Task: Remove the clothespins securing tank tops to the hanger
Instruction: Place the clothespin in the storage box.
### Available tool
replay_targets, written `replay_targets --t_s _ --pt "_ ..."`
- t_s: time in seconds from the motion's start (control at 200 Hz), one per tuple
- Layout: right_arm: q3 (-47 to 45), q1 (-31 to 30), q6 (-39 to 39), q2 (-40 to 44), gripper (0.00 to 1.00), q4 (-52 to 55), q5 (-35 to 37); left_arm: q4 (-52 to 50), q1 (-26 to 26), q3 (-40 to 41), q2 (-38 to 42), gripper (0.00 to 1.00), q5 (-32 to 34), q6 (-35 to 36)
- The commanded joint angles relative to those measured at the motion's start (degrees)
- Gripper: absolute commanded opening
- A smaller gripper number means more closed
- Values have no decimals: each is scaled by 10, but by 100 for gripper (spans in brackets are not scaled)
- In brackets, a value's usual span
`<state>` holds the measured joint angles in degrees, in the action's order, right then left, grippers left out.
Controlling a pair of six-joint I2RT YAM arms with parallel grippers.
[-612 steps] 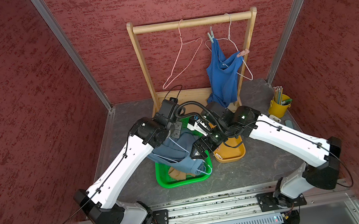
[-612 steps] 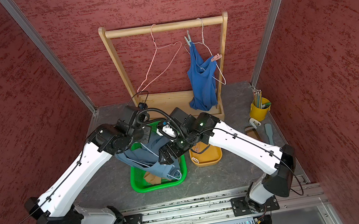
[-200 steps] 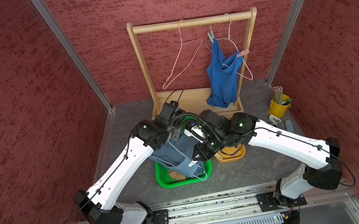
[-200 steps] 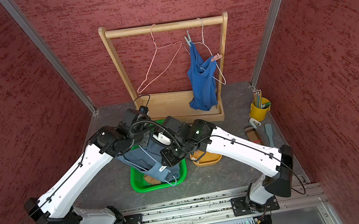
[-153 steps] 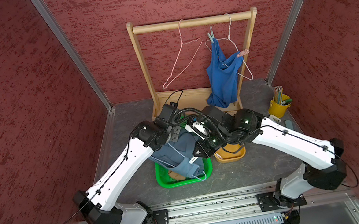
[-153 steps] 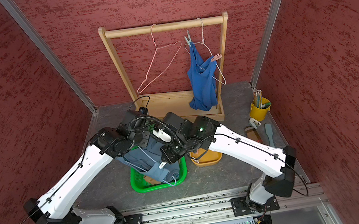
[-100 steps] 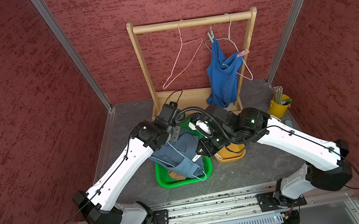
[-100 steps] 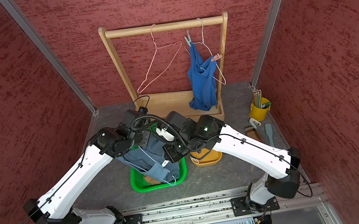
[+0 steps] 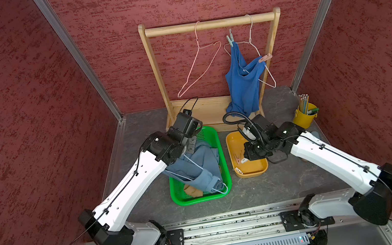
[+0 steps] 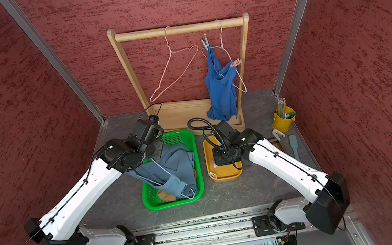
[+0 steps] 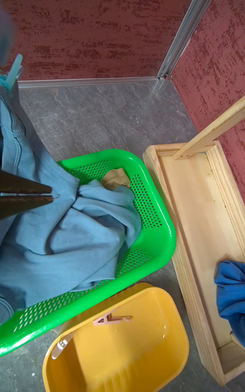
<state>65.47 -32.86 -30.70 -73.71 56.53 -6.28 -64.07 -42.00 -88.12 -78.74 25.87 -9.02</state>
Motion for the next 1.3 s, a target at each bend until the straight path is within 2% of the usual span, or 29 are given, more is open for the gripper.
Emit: replay_targets --t_s 0.0,0.125,0.351,0.401,0.441,0.446,0.466,0.501,0.566,0.701,0.791,0.897,1.032,1.157,1.297 --pt "-57 37 -25 8 22 -112 -9 1 -9 -21 1 0 14 -30" --pt "-100 53 -37 -23 22 -171 -9 -2 -28 -38 -13 0 26 -45" --pt "-119 58 -33 -92 25 -222 12 -2 -58 -54 -38 0 33 -55" --pt "-117 59 -28 -121 34 -220 15 -4 -65 -59 -42 0 39 -56" --pt "-113 60 -25 -126 48 -215 18 -5 -67 -62 -44 0 41 -57" --pt "-113 60 -25 -127 52 -214 18 -5 -68 -63 -44 0 41 -57" --pt "-110 60 -23 -125 60 -211 19 -5 -68 -64 -45 0 42 -57" --pt "-104 60 -24 -116 71 -206 23 -5 -71 -67 -46 0 43 -55" --pt "-93 60 -29 -73 79 -197 29 -9 -86 -79 -54 0 59 -35" --pt "-58 57 -24 42 79 -195 -34 -32 -109 -113 -89 0 107 1" --pt "-18 48 -6 89 76 -179 -102 -11 -106 -105 -91 0 107 12" --pt "39 7 16 92 72 -154 -171 19 -92 -83 -90 0 77 14" --pt "80 -82 20 71 69 -137 -197 48 -69 -66 -91 0 30 1" --pt "55 -126 2 73 68 -149 -207 53 -58 -86 -94 0 -3 -2" --pt "12 -133 -19 89 68 -179 -217 50 -55 -104 -97 0 -9 2"
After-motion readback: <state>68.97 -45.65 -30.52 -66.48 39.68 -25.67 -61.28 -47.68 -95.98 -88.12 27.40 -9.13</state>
